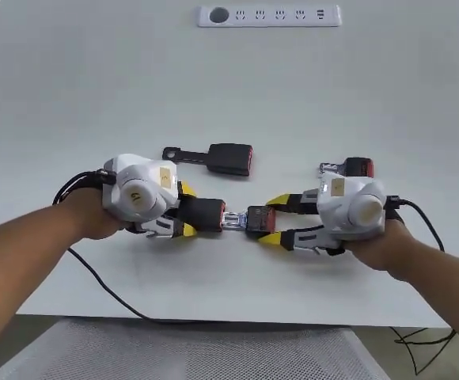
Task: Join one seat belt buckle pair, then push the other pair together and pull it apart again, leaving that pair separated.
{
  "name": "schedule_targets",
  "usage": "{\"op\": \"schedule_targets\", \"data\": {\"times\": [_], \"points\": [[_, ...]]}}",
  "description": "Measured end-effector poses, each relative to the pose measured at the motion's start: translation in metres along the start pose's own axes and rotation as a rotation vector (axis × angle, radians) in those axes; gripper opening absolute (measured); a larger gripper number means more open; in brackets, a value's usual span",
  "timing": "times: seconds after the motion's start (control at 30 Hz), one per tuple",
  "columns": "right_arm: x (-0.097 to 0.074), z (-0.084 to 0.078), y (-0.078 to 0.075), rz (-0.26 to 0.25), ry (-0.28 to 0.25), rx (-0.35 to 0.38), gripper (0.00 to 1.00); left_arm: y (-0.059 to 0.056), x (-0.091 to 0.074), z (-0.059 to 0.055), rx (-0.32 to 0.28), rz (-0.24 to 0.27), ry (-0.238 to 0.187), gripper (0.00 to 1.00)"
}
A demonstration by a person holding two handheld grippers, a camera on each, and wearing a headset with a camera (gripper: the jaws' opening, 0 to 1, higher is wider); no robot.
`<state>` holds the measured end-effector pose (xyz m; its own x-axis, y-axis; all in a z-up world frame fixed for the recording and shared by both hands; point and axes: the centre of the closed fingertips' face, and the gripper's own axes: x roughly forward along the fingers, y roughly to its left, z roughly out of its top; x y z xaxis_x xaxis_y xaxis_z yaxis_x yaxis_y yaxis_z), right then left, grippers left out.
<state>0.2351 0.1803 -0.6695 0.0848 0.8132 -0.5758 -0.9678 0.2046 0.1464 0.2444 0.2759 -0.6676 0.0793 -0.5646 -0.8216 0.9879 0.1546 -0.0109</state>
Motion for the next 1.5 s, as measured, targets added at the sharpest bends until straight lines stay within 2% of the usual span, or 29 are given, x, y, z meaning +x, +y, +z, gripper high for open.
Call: {"op": "schedule_targets", "data": {"times": [0.17, 0.4, 0.47, 0.9, 1.17, 1.5], "points": [[0.014, 0.01, 0.002, -0.004, -0.015, -0.002, 0.33, 0.0, 0.0, 0.0, 0.003, -0.001, 0.006, 0.36], [0.013, 0.01, 0.004, 0.005, 0.001, -0.006, 0.33, 0.0, 0.0, 0.0, 0.02, -0.007, 0.001, 0.36], [0.015, 0.012, 0.004, 0.003, 0.004, -0.002, 0.33, 0.001, 0.0, -0.001, 0.033, -0.017, 0.012, 0.35], [0.028, 0.021, 0.0, -0.039, 0.017, 0.016, 0.33, 0.003, 0.002, -0.001, 0.048, -0.03, 0.029, 0.34], [0.033, 0.026, -0.001, -0.066, 0.032, 0.026, 0.34, 0.004, 0.001, -0.003, 0.058, -0.044, 0.023, 0.34], [0.033, 0.027, -0.002, -0.065, 0.054, 0.017, 0.34, 0.004, -0.001, -0.001, 0.074, -0.053, 0.028, 0.34]]}}
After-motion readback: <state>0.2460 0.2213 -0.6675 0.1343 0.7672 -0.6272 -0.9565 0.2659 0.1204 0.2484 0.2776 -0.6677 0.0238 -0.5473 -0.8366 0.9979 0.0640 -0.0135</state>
